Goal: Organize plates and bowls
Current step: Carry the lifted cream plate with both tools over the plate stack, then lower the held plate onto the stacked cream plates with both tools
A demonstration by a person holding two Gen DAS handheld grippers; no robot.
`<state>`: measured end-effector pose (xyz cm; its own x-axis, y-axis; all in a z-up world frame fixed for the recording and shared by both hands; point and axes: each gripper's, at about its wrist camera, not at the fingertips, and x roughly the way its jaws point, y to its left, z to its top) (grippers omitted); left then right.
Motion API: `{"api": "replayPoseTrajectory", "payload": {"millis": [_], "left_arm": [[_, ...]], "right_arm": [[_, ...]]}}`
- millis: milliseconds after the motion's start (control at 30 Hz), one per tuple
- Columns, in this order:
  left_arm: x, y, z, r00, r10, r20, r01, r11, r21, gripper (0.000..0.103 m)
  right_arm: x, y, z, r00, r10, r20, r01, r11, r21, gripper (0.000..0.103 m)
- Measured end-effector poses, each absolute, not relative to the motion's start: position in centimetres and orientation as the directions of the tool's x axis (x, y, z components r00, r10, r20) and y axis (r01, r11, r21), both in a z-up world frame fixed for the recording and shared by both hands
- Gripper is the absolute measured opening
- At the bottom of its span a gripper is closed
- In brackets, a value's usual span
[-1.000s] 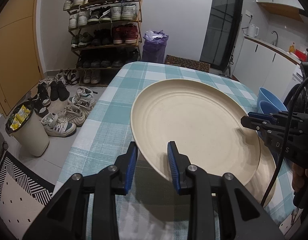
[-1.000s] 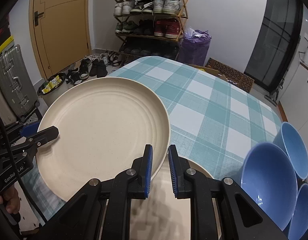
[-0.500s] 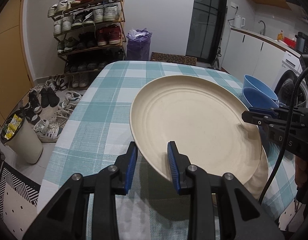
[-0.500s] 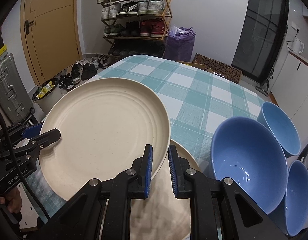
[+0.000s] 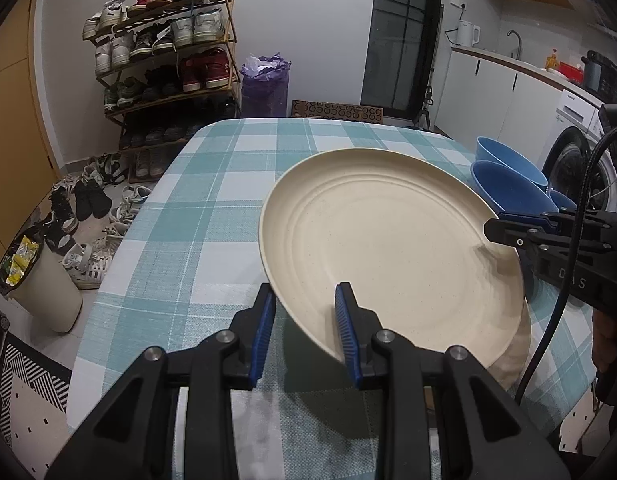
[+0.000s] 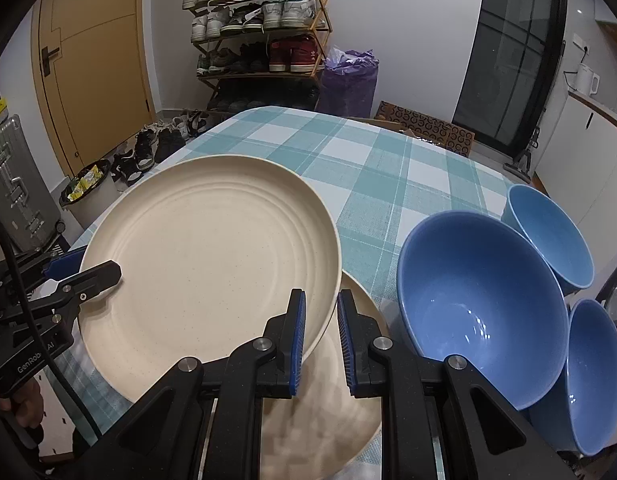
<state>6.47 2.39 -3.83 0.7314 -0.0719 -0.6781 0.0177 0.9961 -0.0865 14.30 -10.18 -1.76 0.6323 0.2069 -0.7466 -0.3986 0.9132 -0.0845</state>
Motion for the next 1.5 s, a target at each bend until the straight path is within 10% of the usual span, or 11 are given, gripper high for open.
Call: {"api": "replayPoseTrajectory", "payload": {"millis": [1500], "left_arm": [[6.8, -1.6, -6.1, 0.690, -0.093, -0.718, 0.113, 0.993, -0.019, 0.029]], "right_arm": [[11.3, -14.1, -5.5, 0.601, 0.143, -0.786, -0.323, 0.944, -0.075, 0.017]]}}
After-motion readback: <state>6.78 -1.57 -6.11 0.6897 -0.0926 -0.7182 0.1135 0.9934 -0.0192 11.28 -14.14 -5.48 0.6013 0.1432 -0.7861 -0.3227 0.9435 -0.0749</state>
